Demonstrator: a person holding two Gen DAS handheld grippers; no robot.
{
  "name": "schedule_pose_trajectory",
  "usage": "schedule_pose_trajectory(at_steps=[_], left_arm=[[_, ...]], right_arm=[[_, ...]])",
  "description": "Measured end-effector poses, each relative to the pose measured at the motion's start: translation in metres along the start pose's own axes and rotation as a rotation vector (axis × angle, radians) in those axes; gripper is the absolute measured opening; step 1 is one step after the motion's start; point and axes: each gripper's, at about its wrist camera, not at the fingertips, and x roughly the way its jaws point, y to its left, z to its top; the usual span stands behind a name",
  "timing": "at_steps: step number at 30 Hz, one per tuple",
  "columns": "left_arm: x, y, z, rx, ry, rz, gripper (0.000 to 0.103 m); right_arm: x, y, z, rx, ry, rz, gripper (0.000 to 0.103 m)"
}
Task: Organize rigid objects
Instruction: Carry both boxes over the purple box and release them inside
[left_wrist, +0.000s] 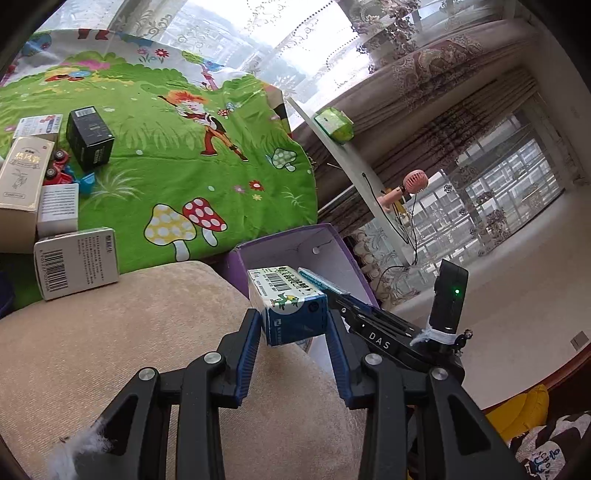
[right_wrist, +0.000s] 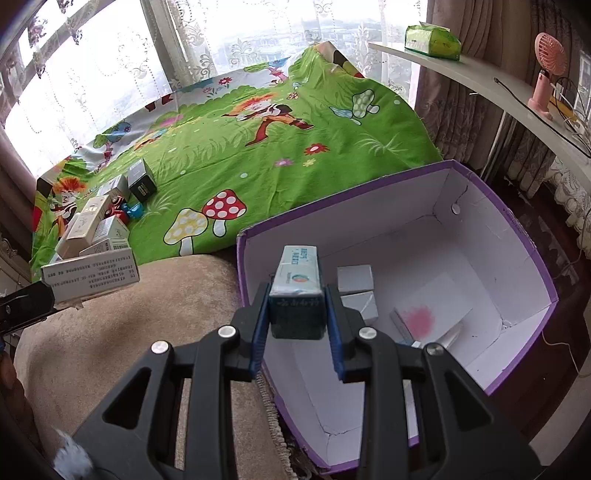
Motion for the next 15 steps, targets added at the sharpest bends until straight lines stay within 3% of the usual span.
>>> schedule_pose_trajectory(at_steps=[7, 9, 11, 15], left_arm=[[0.036, -0.03, 0.007, 0.097, 0.098, -0.052, 0.038], [0.043, -0.031, 0.009, 0.093, 0.127, -0.068, 0.047], [0.044, -0.03, 0.009, 0.089, 0.124, -0.057, 0.053], [0.04, -0.028, 0.009, 0.084, 0.113, -0.045, 0.054]], right_arm=[[-0.005, -0.02, 0.002, 0.04, -0.013, -0.056, 0.033], [-0.005, -0.025, 0.003, 0.052, -0.014, -0.071, 0.033], [-0.005, -0.029, 0.003, 0.062, -0.009, -0.084, 0.033], [-0.004, -0.032, 0.003, 0.056, -0.007, -0.116, 0.04]])
